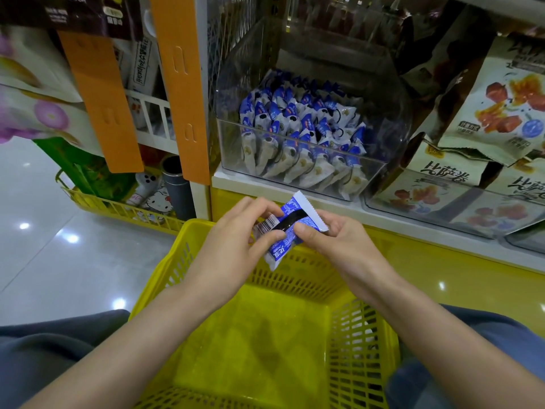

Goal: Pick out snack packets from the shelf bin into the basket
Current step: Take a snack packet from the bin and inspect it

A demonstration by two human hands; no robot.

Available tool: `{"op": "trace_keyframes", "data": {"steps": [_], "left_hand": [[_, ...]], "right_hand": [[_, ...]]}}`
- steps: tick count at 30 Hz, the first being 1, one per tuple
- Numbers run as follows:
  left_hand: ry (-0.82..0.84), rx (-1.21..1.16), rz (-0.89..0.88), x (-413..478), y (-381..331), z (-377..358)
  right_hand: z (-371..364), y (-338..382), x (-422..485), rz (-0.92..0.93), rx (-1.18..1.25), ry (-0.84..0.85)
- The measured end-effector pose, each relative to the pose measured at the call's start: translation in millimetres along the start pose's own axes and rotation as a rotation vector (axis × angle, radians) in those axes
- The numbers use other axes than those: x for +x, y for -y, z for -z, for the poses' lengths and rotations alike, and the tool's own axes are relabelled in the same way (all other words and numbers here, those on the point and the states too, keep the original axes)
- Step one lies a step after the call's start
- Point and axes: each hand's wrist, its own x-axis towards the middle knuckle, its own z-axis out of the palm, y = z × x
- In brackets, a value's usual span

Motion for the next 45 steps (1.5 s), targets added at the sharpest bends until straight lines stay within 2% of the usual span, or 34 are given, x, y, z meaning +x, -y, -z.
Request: {"op": "trace_keyframes", "data": {"steps": [5,10,14,16,20,24,28,33,42,45], "left_hand": [[0.051,0.292,-0.046,-3.9,-6.2,2.2],[0.144,0.562,-0.005,-5.4,-4.6,-3.1],[0.189,0.692,-0.045,-5.1,-2.5,-4.4],[0.188,0.635,-0.042,-4.6,-2.2,-6.2],[0.077,0.233,0.102,-4.3,-0.4,-9.0],[0.041,0.249,0.058,-6.1,2.6,-11.3],[0.033,0.251,0.085,-7.6,8.8,-14.9],[0.129,0.092,0.199,-4.9,19.6,-25.6],[0.179,-0.166,0.21,8.8,34.6,-25.7],[0.227,-0.263,0.319,8.9,36.4,-29.0]], "right_hand": [[-5.0,-4.7,0.0,0.013,-0.016,-0.005],[-12.7,-9.4,-1.9,0.066,-0.183,-0.037],[-12.7,-12.4,-2.2,0.13,-0.419,-0.05],[-13.8,-14.6,-2.9,0.157,-0.516,-0.072],[-15.5,-18.8,-3.9,0.187,-0.652,-0.09],[-18.0,-24.8,-5.2,0.192,-0.67,-0.093],[-19.2,-28.0,-0.4,0.103,-0.514,-0.125],[-15.0,-32.2,12.6,-0.085,-0.191,-0.155],[-2.5,-34.2,28.5,-0.134,-0.087,-0.051],[2.5,-34.3,31.3,-0.264,0.113,-0.099]]}}
